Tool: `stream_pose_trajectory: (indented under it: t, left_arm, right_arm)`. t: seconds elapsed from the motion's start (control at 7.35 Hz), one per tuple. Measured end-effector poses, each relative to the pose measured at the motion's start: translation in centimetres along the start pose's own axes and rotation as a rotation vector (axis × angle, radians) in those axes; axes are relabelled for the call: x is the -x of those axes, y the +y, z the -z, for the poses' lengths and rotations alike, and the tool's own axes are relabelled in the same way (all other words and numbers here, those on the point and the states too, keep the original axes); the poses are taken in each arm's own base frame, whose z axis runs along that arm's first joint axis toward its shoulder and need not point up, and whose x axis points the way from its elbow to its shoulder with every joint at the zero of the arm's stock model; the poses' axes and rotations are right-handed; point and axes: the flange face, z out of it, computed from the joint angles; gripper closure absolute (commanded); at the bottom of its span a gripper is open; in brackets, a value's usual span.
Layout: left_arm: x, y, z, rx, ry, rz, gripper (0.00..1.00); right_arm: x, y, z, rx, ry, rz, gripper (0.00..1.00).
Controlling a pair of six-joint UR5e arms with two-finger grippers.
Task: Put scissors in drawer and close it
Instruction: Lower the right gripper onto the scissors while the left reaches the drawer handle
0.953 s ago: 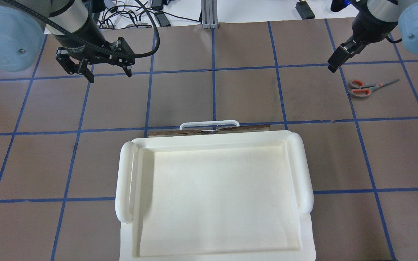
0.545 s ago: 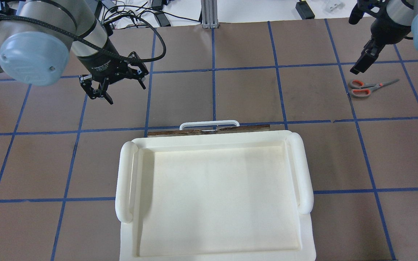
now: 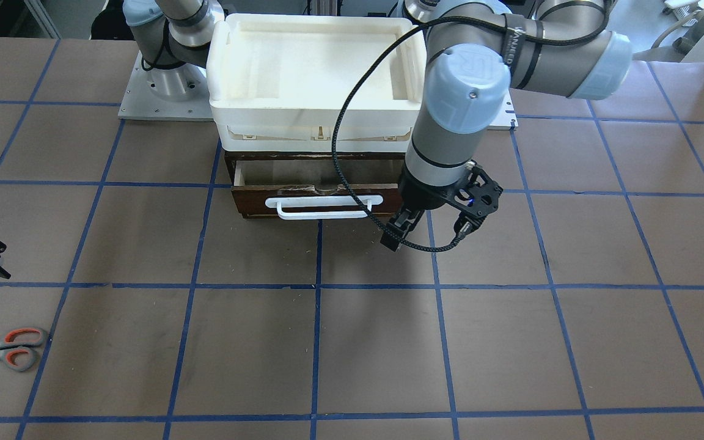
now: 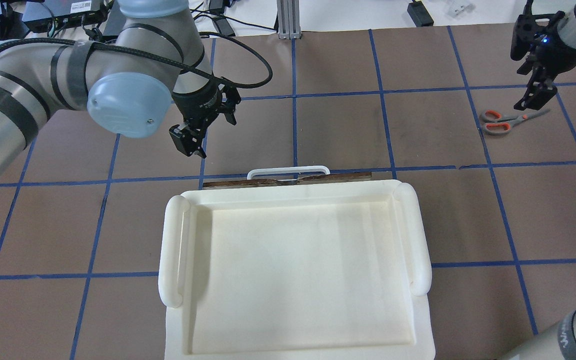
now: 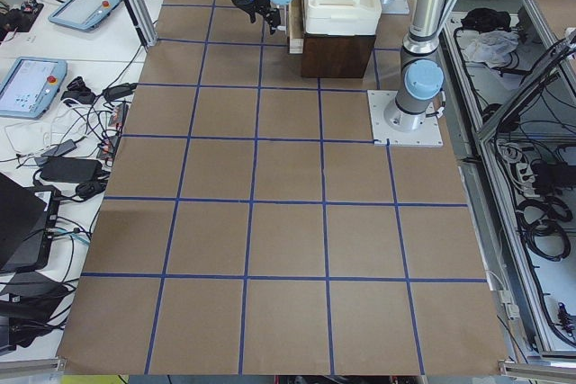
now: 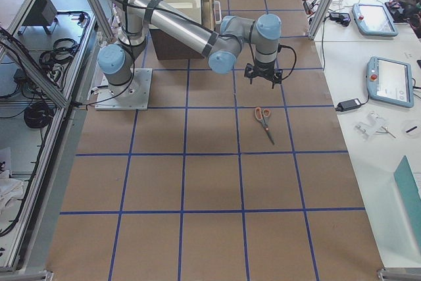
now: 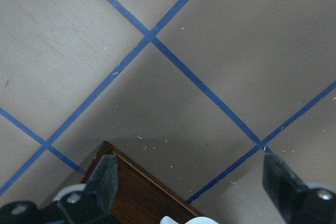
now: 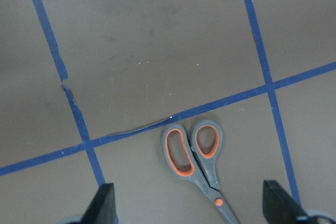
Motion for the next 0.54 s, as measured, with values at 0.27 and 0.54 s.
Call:
stream_pose_trajectory:
  t: [0.27,0.54]
  left_arm:
    - [-2.1,4.3,-0.5,-0.013,0.003,0.191,0.00]
    - [-5.1,6.7,-1.3,0.001,0.006,0.312,0.00]
  right_arm:
    - [-0.9,2.2,-3.6,-0.001,-0.026,0.127,0.00]
    - [-1.8,4.1,-6.5,-0.001,-0.013,0.208,0.00]
